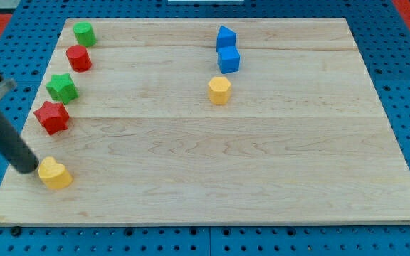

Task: Move the yellow heart at the center

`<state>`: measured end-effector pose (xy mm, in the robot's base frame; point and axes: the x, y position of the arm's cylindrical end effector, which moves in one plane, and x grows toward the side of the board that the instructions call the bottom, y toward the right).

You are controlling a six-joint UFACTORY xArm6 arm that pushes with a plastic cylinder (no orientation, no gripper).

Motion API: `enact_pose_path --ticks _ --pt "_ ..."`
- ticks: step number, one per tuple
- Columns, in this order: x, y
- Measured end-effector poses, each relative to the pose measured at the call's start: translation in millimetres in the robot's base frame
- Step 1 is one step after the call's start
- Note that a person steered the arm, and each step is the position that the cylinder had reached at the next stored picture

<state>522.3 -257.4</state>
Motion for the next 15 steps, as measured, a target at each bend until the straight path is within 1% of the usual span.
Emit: enact_pose_path --ticks 1,2,3,4,5,6,7,8,9,10,11,12,13,14,15 --pt "-6 48" --pt "18 6" --pt "24 -43" --pt "50 -38" --pt "47 15" --pt "38 93" --pt "42 126" --pt "90 123" --pt "71 146" --pt "30 172" --pt "-2 196" --pt "38 166" --pt "38 157" --pt "20 147" --pt "-27 153"
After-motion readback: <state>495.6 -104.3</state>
